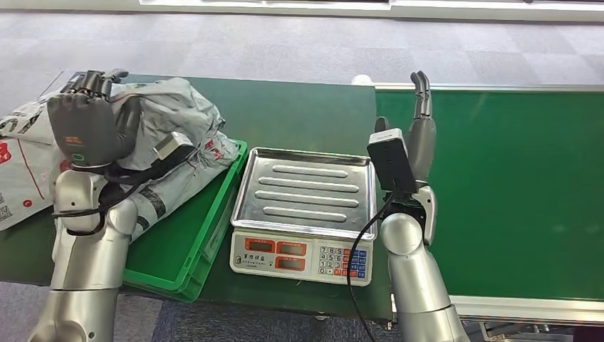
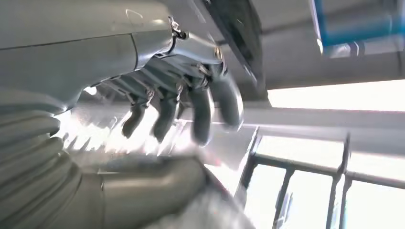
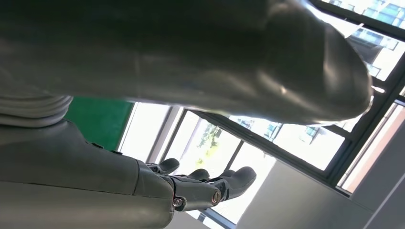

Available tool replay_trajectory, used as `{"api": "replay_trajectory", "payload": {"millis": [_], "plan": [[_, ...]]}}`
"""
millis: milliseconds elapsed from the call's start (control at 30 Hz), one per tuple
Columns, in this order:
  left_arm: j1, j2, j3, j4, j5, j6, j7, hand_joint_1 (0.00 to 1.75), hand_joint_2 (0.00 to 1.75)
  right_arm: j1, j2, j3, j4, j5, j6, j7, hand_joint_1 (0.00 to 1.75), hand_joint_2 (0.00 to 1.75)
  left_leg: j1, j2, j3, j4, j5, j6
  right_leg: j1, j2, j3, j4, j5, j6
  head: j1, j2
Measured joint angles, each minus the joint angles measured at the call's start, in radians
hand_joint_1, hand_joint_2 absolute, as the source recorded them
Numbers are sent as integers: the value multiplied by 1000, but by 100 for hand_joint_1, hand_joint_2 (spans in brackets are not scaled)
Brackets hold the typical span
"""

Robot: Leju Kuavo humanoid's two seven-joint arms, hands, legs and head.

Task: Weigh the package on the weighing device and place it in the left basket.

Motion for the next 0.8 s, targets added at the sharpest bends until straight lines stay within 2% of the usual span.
{"api": "replay_trajectory", "payload": {"millis": [167,300,400,500,633,700,733,800], "plan": [[14,4,0,105,-25,12,14,0,175,0,2,0,-4,4,4,2,0,0,0,1,0,0,0,0,0,1,-1,0,0,-1,0,0],[13,6,0,139,-31,5,17,0,0,0,4,0,-5,5,5,2,0,0,0,1,0,0,0,0,0,1,-1,0,0,-1,0,0],[12,6,-1,179,-78,-34,57,0,0,0,5,0,-6,7,12,2,0,0,0,1,0,0,0,0,0,1,-1,0,0,0,0,0],[9,-1,-12,288,-158,-35,108,0,0,-1,8,0,-6,12,20,2,0,0,0,1,0,0,0,0,0,1,-1,0,0,-1,0,0],[9,-26,-28,408,-128,7,80,0,0,-1,9,0,-7,16,23,3,0,0,0,1,0,0,1,0,0,1,-1,0,1,0,0,0],[14,-40,-31,406,-17,4,6,0,0,1,9,0,-11,17,23,5,0,0,0,1,0,0,1,0,0,1,-1,0,1,0,0,0],[21,-48,-31,379,92,-19,-64,0,0,3,8,0,-15,17,22,7,0,0,0,1,0,0,1,0,0,1,-1,0,1,0,0,0],[50,-68,-29,259,446,-126,-248,0,0,8,7,0,-20,13,17,9,0,0,0,1,-1,0,0,0,0,1,-1,0,1,0,0,0]]}}
